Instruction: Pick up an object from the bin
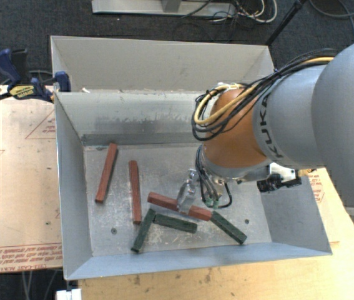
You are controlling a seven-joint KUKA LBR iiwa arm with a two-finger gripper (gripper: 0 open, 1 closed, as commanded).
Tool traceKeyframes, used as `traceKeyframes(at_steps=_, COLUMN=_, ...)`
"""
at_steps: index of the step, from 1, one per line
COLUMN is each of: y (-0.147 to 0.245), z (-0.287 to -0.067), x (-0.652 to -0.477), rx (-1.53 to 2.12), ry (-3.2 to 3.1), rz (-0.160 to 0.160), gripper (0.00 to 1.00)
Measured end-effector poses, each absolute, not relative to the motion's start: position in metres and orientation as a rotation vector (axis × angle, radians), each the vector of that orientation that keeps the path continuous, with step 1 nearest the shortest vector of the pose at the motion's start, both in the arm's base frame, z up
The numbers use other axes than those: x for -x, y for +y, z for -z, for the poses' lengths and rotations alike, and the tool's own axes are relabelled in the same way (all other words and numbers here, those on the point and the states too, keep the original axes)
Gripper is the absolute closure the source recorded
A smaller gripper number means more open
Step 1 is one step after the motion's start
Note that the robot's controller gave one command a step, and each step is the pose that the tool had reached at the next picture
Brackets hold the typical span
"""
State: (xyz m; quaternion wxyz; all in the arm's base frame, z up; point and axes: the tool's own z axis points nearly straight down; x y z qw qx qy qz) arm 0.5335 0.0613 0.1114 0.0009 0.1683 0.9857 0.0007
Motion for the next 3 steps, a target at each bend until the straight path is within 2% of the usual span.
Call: traceKeyframes(at_steps=3, y=0.061, z=-0.136, x=-0.533, rx=-0.528, ry=3.098, rz=-0.001, gripper=1.00)
